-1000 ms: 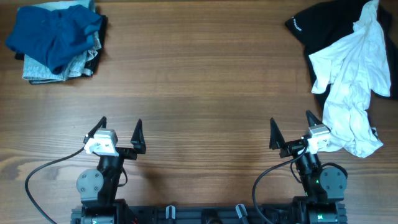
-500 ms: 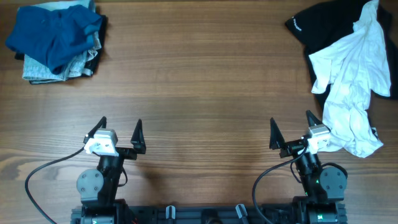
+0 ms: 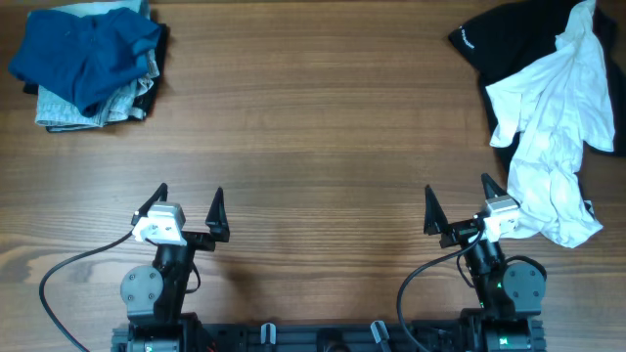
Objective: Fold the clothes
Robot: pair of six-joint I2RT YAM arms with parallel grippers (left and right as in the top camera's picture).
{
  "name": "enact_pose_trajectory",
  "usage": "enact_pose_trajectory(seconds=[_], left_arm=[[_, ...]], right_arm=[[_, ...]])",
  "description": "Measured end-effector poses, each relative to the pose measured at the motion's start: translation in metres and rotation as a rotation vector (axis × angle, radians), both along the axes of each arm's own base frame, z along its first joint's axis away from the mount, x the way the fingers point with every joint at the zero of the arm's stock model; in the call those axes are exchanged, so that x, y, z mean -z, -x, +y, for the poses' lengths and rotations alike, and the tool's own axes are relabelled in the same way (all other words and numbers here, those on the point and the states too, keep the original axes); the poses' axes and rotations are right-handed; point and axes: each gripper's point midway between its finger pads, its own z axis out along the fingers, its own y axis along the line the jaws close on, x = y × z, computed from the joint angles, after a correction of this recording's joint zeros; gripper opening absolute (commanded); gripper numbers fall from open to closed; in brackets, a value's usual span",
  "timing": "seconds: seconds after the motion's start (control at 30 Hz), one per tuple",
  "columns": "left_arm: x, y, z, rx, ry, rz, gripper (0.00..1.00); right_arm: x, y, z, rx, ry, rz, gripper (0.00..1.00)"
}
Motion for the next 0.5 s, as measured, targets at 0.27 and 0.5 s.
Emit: enact_pose_trajectory(seconds=[0.27, 0.5], left_arm=[[0.0000, 0.0000, 0.0000, 0.000, 0.000, 0.000, 1.00], [0.0000, 0.0000, 0.0000, 0.000, 0.000, 0.000, 1.00]], right_arm=[[-0.0002, 0.0000, 0.0000, 0.000, 0.000, 0.000, 1.00], [-0.0071, 0.0002, 0.0001, 0.000, 0.000, -0.029, 1.00]])
